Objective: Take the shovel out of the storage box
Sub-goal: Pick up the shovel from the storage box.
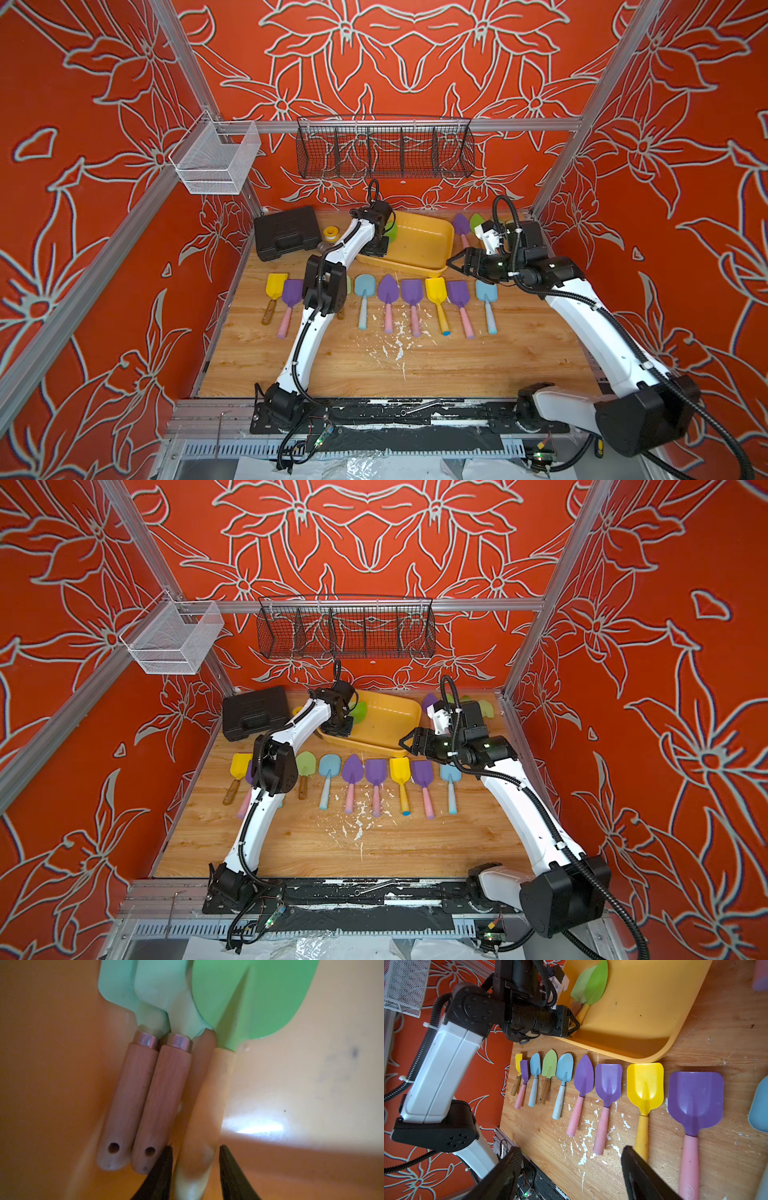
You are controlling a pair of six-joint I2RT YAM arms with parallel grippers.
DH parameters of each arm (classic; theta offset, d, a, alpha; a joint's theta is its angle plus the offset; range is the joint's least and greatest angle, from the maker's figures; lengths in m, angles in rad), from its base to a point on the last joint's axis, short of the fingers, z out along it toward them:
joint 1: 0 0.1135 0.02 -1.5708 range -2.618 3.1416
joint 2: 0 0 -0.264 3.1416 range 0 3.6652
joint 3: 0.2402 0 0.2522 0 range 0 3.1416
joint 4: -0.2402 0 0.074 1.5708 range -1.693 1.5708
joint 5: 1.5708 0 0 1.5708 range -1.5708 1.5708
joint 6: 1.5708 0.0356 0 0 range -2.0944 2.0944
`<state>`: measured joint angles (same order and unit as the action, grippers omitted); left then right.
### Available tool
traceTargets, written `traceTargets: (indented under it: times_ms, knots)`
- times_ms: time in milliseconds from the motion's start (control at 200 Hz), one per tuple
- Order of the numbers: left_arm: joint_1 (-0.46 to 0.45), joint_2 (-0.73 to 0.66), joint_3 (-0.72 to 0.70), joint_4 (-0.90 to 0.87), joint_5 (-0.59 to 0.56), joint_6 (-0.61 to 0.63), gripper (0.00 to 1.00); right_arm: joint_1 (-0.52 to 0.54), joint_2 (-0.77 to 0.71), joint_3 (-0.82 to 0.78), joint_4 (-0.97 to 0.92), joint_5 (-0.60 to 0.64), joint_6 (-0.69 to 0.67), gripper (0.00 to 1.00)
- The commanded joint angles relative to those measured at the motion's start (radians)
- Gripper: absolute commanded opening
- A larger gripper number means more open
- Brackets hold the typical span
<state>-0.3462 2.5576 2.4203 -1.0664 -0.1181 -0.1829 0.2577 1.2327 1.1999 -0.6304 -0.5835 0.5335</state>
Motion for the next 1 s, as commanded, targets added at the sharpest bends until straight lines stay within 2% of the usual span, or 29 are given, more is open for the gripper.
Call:
traceTargets:
  times_ms: [0, 190, 360, 520, 811, 996]
  knots:
    - [0.006, 0.02, -0.026, -0.016, -0.009, -0.015, 0.37, 0.009, 0.008, -0.002, 0.023, 0.017, 0.025, 0.77]
    - [0.006, 0.012, -0.06, -0.009, 0.006, -0.012, 0.33, 0.011, 0.017, 0.006, 0.029, 0.022, 0.027, 0.77]
    - [0.006, -0.004, -0.073, -0.004, -0.006, -0.011, 0.22, 0.013, 0.02, 0.006, 0.029, 0.03, 0.034, 0.77]
    - [0.006, -0.04, -0.07, 0.017, -0.012, -0.003, 0.16, 0.013, 0.014, 0.0, 0.025, 0.039, 0.037, 0.77]
    - [0.006, -0.17, -0.094, 0.044, 0.009, -0.015, 0.0, 0.012, 0.003, -0.022, 0.038, 0.09, 0.052, 0.78]
    - [0.004, -0.285, -0.199, 0.082, 0.043, -0.037, 0.0, 0.01, -0.003, -0.051, 0.09, 0.109, 0.089, 0.79]
